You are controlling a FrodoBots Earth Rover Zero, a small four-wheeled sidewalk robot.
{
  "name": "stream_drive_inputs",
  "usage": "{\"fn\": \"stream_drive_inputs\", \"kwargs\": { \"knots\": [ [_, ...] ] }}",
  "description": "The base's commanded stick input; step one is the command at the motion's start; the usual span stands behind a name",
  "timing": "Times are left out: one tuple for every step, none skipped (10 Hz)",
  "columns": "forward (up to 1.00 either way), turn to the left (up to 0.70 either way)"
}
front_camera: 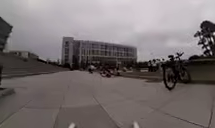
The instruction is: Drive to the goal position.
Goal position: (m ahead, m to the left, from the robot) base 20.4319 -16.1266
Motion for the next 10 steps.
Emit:
{"fn": "stream_drive_inputs", "kwargs": {
  "knots": [
    [0.45, 0.0],
    [0.45, 0.0],
    [0.45, 0.0],
    [0.45, 0.0],
    [0.45, 0.0],
    [0.45, 0.0],
    [0.45, 0.0],
    [0.45, 0.0],
    [0.45, 0.0],
    [0.45, 0.0]
  ]
}}
